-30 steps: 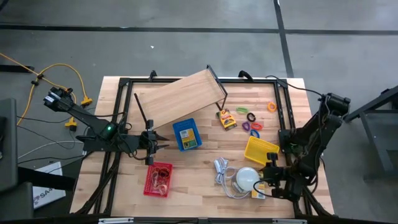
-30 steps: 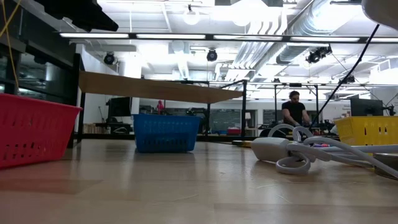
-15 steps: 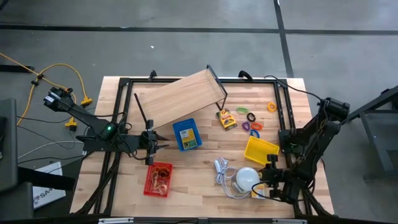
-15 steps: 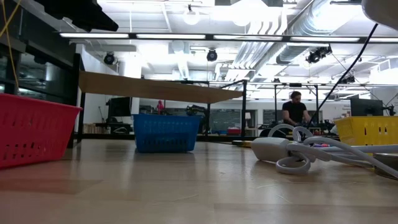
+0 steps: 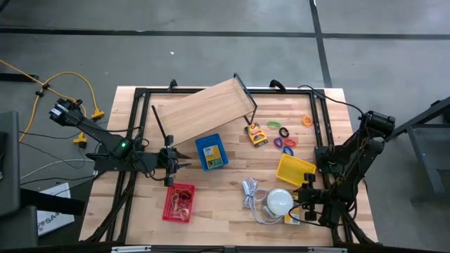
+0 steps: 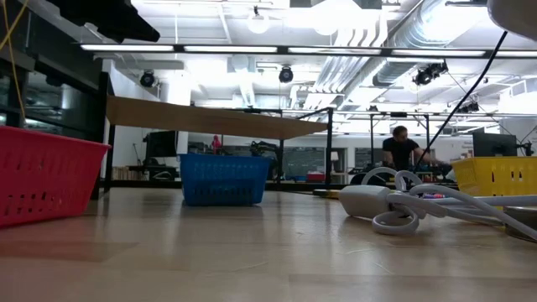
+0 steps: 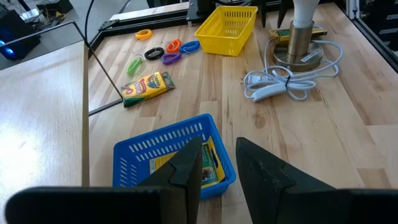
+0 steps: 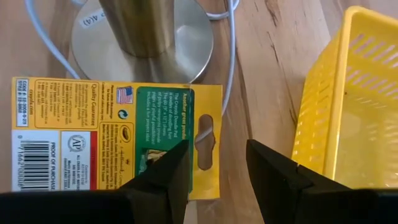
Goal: Pick & Place Office Desk Supplies
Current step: Put the yellow pack of crayon into the blue bin
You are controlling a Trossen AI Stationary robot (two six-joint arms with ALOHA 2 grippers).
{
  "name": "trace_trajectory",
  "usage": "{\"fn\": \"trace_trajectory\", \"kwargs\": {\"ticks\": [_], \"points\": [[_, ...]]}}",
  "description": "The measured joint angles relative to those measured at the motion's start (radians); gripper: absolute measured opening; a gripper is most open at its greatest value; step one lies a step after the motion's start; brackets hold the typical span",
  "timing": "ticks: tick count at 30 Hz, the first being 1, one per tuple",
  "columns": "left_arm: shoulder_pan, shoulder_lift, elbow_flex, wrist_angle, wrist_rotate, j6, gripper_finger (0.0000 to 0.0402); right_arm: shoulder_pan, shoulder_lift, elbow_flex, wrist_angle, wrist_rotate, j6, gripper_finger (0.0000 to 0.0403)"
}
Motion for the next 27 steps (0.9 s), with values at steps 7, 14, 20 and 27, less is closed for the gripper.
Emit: {"fn": "trace_trajectory", "kwargs": {"ticks": [7,14,20,27], "points": [[0.0,0.0,0.0,0.0,0.0,0.0,0.0092,-0.023,0.0,0.0,0.0,0.001,-0.002,0.0145],[0.0,0.0,0.0,0.0,0.0,0.0,0.0092,-0.057,0.0,0.0,0.011,-0.005,-0.024,0.0145],[0.0,0.0,0.0,0.0,0.0,0.0,0.0092,-0.073,0.013,0.0,0.058,-0.025,-0.066,0.0145],[0.0,0.0,0.0,0.0,0.0,0.0,0.0092,-0.076,0.058,0.002,0.082,-0.024,-0.062,0.0145]]}}
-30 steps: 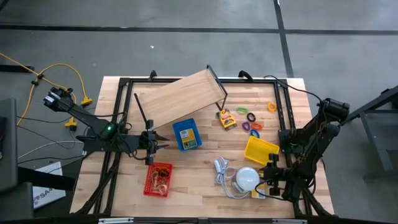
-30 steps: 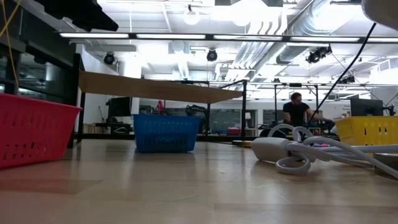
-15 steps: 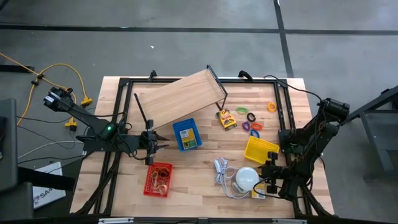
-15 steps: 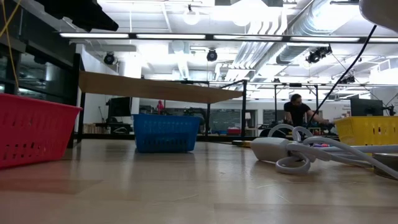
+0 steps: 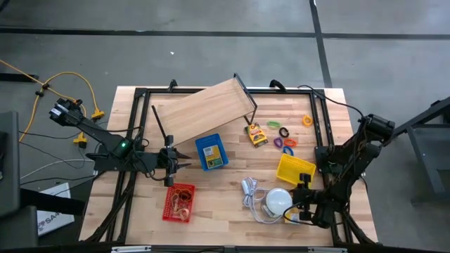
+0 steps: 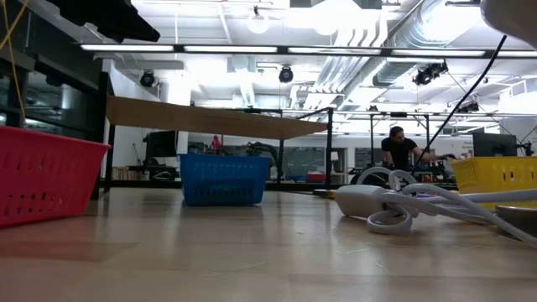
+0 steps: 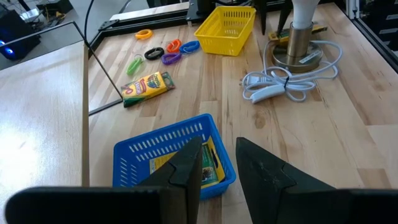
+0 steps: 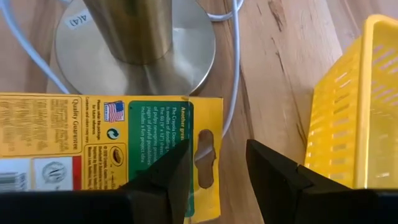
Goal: Pick & Place Office Desk Supplies
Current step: Put the yellow pack of crayon into the blue bin
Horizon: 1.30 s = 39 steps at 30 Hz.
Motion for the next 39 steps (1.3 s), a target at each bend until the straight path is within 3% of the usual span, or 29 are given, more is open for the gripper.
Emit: {"fn": "trace_trajectory", "kwargs": {"ticks": [39], "points": [[0.0,0.0,0.0,0.0,0.0,0.0,0.0092,0.0,-0.041,-0.001,-0.067,0.017,0.086,0.0144]]}}
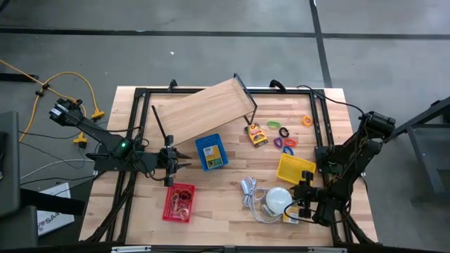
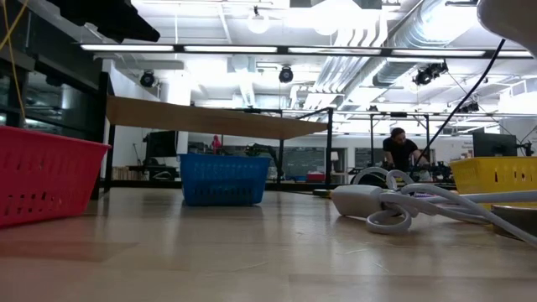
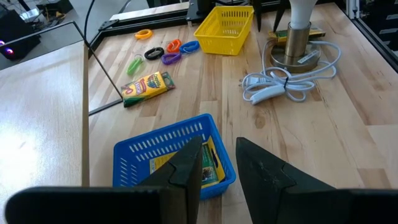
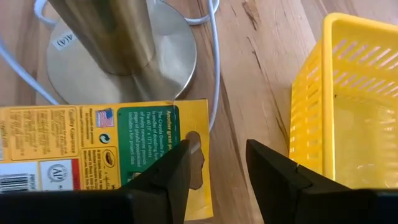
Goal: Pick & Place Office Desk Supplies
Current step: Put the yellow pack of crayon into the blue bin
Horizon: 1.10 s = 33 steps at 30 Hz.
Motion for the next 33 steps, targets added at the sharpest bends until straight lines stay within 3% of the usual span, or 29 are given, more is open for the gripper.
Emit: {"fn": "trace_trajectory", "kwargs": {"ticks": [33], "points": [[0.0,0.0,-0.001,0.0,0.0,0.0,0.0092,-0.067,0.026,0.0,0.07,-0.05,-0.081,0.0144]]}}
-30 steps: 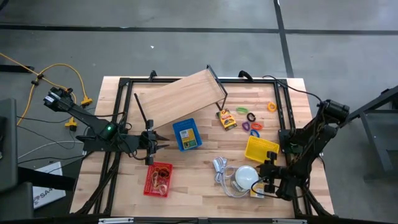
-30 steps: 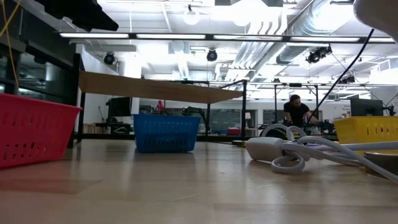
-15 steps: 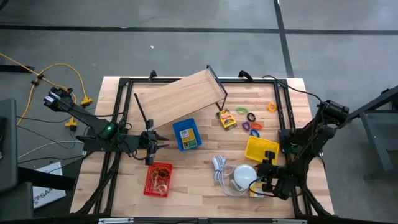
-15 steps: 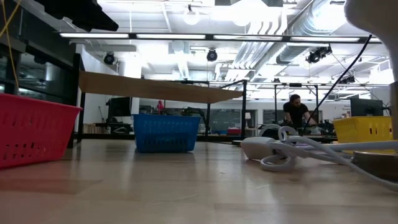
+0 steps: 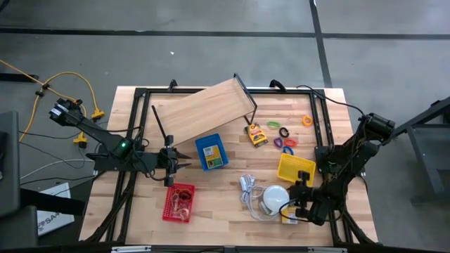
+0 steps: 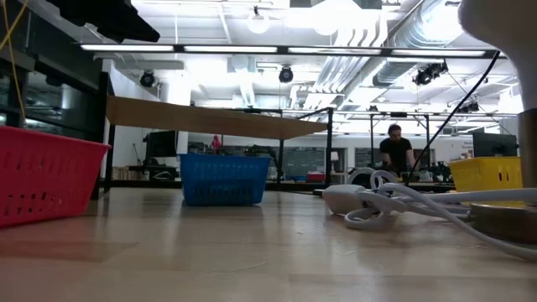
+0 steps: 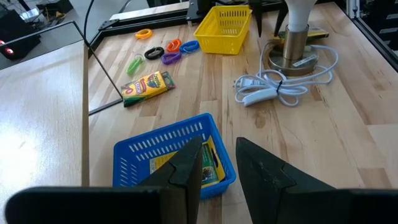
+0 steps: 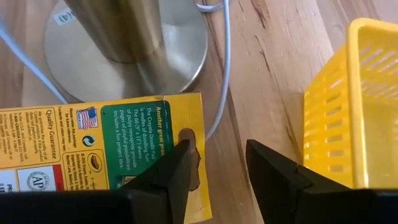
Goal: Pick & Place Office Desk Supplies
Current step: Put the yellow pack of crayon into the blue bin
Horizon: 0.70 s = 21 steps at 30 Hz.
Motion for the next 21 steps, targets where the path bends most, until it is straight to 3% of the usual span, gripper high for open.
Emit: {"fn": "trace_trajectory", "kwargs": {"ticks": [21], "points": [[0.0,0.0,0.0,0.0,0.0,0.0,0.0092,0.034,0.001,-0.058,0.104,0.008,0.061,0.0144]]}}
